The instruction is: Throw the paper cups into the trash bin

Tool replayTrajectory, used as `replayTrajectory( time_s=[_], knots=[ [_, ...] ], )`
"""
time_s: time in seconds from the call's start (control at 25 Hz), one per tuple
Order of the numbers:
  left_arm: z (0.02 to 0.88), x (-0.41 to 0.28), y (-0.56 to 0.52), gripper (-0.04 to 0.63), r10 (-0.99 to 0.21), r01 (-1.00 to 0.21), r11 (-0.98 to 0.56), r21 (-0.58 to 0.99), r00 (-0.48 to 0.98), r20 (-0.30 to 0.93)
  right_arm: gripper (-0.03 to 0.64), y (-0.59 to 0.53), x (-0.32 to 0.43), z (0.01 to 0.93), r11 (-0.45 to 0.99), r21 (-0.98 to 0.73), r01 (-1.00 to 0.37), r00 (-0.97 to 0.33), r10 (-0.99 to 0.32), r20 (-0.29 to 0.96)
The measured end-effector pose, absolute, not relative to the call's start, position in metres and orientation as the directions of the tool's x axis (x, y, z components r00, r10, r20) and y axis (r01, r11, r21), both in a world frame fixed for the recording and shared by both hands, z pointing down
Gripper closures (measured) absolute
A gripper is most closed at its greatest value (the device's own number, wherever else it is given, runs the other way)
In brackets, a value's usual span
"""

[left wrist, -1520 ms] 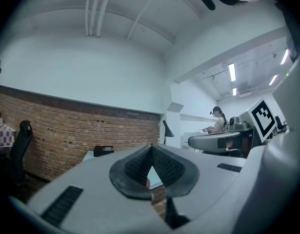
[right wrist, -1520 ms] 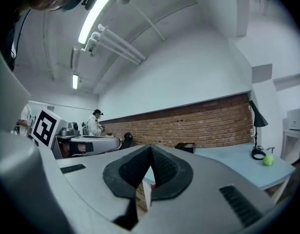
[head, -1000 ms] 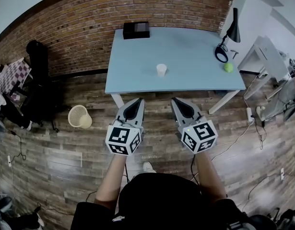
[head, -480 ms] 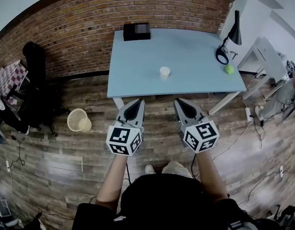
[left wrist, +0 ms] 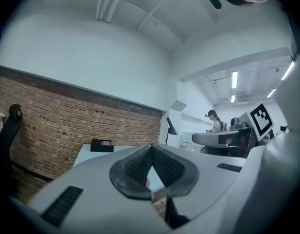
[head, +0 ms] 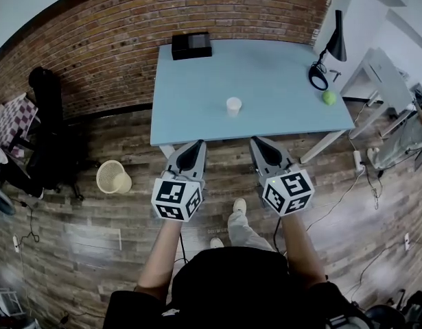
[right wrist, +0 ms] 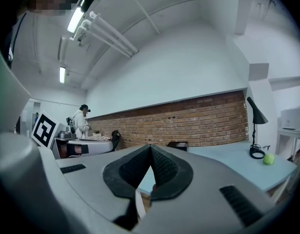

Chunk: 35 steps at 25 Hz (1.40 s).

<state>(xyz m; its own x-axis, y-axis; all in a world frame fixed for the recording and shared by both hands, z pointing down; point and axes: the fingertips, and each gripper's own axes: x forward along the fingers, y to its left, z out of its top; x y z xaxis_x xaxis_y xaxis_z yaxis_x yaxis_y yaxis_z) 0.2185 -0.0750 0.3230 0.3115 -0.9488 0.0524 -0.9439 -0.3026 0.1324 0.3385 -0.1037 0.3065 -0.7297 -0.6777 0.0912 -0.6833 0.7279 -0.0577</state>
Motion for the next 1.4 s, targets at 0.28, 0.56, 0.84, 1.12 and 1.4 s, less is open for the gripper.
replayTrajectory(
  time_s=[0.28, 0.56, 0.84, 1.12, 1.4],
  knots=[
    [0.328, 0.234, -0.117, 0.586, -0.944, -0.942, -0.314, 0.115, 0.323, 0.071, 0.612, -0.149, 0.352, 0.310, 0.722, -0.084, -0.687, -0.727, -0.682, 0.080],
    [0.333, 0.243, -0.168, 0.587, -0.945, -0.946, -0.306, 0.107, 0.316, 0.085, 0.612, -0.203, 0.358, 0.314, 0.728, -0.096, -0.679, -0.734, -0.675, 0.077],
    [0.333, 0.255, -0.222, 0.587, -0.948, -0.951, -0.290, 0.103, 0.301, 0.109, 0.612, -0.258, 0.367, 0.315, 0.738, -0.101, -0.667, -0.745, -0.662, 0.084],
    [0.328, 0.267, -0.267, 0.586, -0.953, -0.962, -0.263, 0.081, 0.272, 0.137, 0.612, -0.312, 0.375, 0.310, 0.757, -0.128, -0.641, -0.767, -0.637, 0.077],
    [0.327, 0.276, -0.299, 0.586, -0.959, -0.972, -0.226, 0.058, 0.232, 0.161, 0.612, -0.350, 0.379, 0.313, 0.783, -0.151, -0.603, -0.797, -0.599, 0.079]
  ],
)
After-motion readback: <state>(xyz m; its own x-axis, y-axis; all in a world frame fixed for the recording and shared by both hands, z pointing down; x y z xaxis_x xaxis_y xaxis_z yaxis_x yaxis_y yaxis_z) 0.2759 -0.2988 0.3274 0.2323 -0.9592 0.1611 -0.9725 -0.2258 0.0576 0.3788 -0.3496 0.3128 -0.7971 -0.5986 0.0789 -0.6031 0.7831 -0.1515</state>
